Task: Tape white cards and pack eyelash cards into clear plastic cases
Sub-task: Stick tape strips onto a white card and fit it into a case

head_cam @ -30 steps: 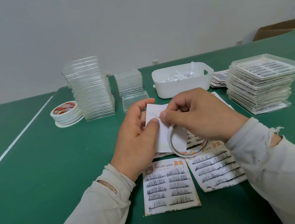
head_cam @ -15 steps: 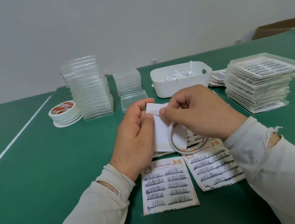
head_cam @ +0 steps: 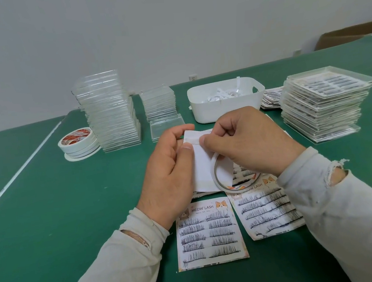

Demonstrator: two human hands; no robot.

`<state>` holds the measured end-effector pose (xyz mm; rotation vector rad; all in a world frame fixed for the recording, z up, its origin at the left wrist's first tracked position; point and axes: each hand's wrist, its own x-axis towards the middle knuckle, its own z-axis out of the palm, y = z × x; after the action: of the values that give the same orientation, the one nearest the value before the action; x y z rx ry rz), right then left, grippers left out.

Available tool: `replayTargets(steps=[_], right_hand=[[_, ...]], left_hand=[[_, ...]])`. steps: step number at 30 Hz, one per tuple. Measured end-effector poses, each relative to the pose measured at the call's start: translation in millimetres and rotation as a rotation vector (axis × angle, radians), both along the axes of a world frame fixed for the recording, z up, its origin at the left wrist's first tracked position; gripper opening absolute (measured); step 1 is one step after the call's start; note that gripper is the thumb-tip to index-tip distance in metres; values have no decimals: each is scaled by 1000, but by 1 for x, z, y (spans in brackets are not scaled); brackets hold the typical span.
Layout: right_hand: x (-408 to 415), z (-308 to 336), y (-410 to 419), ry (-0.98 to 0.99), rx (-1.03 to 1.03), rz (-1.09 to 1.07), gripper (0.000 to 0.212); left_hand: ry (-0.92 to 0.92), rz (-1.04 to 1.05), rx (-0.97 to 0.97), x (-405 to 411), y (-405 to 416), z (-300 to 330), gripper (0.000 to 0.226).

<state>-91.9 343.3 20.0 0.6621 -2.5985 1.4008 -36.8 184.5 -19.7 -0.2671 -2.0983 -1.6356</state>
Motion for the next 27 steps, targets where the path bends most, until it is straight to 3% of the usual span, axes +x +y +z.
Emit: replayTargets(steps=[4,8,11,15,27], right_hand=[[1,-1,0,-9,-4,4,32],[1,-2,-2,4,18,15,31],[3,0,-2,15,33,34,27],[4,8,4,-105,-50,141,21],[0,3,9,-122,-26,-3,34]], left_hand=[[20,-18,40,0,2,1,29],[28,14,63,-2,5,-2,16],[65,95,42,-5,3,-1,22],[106,139,15,-5,-3,2,20],[108,172,101,-7,-14,8,26]])
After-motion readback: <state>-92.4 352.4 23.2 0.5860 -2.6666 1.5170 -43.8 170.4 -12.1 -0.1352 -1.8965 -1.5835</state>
